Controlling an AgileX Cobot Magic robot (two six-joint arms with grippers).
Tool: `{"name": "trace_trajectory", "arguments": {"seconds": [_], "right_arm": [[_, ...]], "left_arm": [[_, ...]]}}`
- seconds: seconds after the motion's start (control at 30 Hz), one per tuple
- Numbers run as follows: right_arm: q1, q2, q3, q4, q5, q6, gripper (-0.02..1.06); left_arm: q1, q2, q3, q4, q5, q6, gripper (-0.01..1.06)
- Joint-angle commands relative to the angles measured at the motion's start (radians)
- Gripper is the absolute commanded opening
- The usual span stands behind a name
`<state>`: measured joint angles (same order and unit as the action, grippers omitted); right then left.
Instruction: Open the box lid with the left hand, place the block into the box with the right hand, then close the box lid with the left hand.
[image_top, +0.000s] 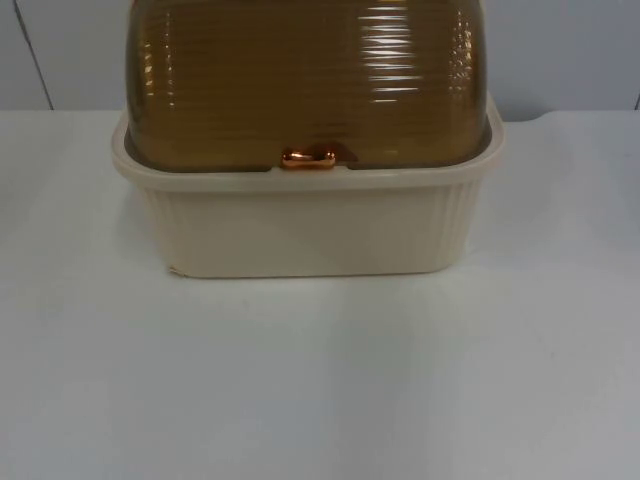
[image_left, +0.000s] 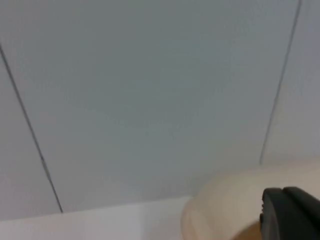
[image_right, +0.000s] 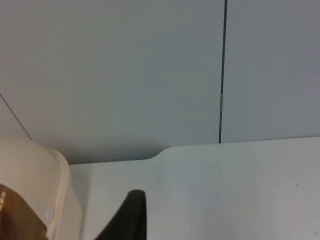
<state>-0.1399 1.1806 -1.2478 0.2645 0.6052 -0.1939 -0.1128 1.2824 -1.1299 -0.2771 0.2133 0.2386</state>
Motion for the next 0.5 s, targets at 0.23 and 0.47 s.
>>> {"name": "trace_trajectory", "arguments": {"seconds": [0.23,0.47], "right_arm": [[0.001,-0.01,-0.006,0.007,0.002,-0.001,1.04],[0.001,-0.01,-0.006,0.007,-0.003,-0.001,1.04]], "left_arm": [[0.053,-0.02,-0.013,-0.017,-0.003,-0.034,0.15],[0.053,-0.022,-0.013,-0.003,-0.006,-0.037,1.06]]}}
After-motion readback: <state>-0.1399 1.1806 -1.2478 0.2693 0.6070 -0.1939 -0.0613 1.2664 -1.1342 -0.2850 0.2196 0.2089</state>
